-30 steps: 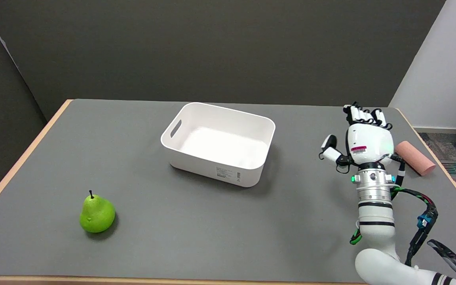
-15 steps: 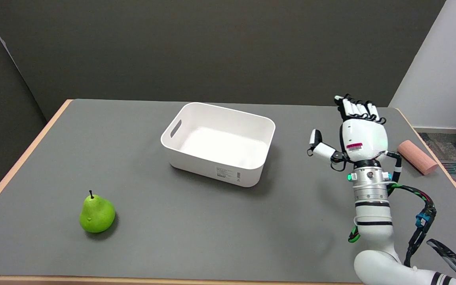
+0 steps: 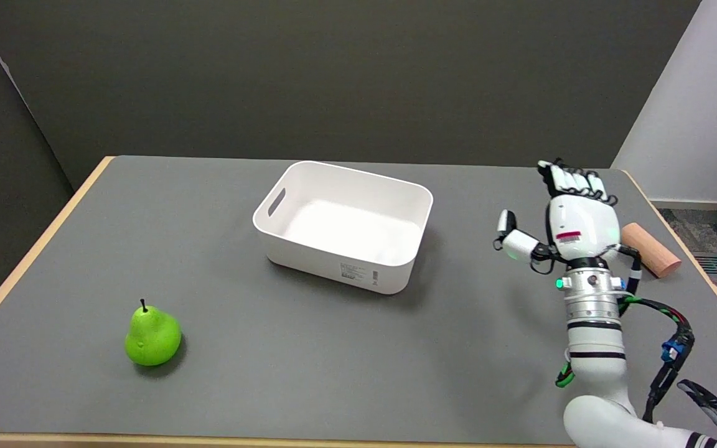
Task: Pick up the wooden cylinder.
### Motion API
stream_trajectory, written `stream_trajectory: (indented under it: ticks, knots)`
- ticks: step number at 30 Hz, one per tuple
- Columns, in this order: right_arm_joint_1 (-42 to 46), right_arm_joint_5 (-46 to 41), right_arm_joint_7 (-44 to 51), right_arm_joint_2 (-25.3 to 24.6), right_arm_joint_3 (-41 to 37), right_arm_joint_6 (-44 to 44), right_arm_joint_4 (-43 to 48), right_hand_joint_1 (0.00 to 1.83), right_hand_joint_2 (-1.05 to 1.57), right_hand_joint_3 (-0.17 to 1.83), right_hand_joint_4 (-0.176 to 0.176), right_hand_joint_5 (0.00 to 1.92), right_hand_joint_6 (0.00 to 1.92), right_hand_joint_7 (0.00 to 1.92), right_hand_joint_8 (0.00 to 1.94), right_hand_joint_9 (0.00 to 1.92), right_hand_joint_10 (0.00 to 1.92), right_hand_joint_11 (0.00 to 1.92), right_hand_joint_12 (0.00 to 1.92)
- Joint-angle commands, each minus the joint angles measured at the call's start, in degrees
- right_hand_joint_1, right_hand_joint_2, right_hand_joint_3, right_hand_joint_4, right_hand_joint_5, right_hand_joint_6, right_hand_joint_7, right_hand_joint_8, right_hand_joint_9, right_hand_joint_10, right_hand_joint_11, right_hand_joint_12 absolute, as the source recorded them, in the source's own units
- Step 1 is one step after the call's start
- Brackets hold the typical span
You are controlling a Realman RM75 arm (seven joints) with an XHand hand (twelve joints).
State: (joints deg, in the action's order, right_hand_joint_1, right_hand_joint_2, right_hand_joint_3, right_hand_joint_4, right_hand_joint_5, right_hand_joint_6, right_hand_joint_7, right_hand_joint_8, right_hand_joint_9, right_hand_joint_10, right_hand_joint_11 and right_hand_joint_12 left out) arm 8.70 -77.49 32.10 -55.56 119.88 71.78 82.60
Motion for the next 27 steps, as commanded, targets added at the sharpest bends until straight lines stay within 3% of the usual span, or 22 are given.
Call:
stream_trajectory:
  ticks: [1, 7, 27]
  knots:
    - [4.01, -25.27, -0.75, 3.44, -5.59, -0.50, -8.06, 0.58, 0.72, 0.96, -0.098, 0.19, 0.49, 0.30, 0.62, 0.24, 0.86, 0.11, 1.45]
    - [5.32, -27.28, -0.75, 3.36, -8.09, -0.96, -9.22, 0.58, 0.71, 0.97, -0.113, 0.15, 0.45, 0.23, 0.56, 0.17, 0.78, 0.04, 1.45]
    - [4.67, -22.10, -1.07, 3.53, -7.56, -9.50, -10.22, 0.57, 0.71, 0.98, -0.108, 0.13, 0.43, 0.21, 0.51, 0.15, 0.75, 0.02, 1.41]
